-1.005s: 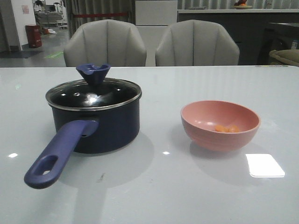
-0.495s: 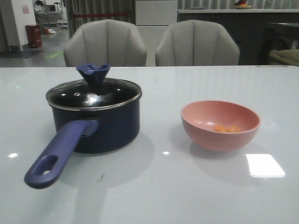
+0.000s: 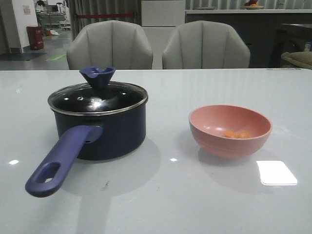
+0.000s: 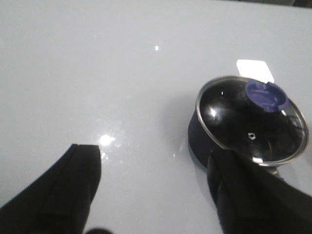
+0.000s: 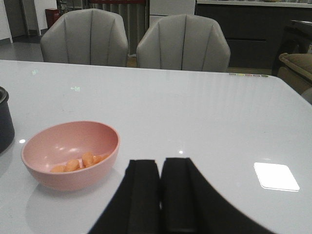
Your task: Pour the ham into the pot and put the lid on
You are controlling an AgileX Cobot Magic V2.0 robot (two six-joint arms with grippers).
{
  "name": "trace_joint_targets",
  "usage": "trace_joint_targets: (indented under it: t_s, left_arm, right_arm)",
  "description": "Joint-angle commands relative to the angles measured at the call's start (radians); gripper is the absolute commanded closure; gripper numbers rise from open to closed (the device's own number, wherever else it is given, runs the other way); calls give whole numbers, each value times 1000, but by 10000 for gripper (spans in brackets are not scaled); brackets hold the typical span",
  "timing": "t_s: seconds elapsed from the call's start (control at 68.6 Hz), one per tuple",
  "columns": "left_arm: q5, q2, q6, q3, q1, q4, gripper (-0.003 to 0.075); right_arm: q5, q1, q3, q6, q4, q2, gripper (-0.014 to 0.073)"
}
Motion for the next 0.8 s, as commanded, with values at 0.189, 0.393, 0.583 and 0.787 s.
trace_joint_targets:
  t_s: [0.189,0.393,0.583,0.787]
  left_arm:
    - [151,360,0,-339,-42,-13,208]
    - [154,544,0,-496,-210,-25,193]
    - [173,697,0,-640,-303,-21,125]
    - [259,858,-22,-834,-375,24,123]
  right_arm:
    - [-76,-5,-4,0,-13,-18,459]
    - [-76,-5,-4,0,-13,-18,459]
    - [-76,-5,-4,0,-13,-18,459]
    - [-76,-5,-4,0,-13,-18,459]
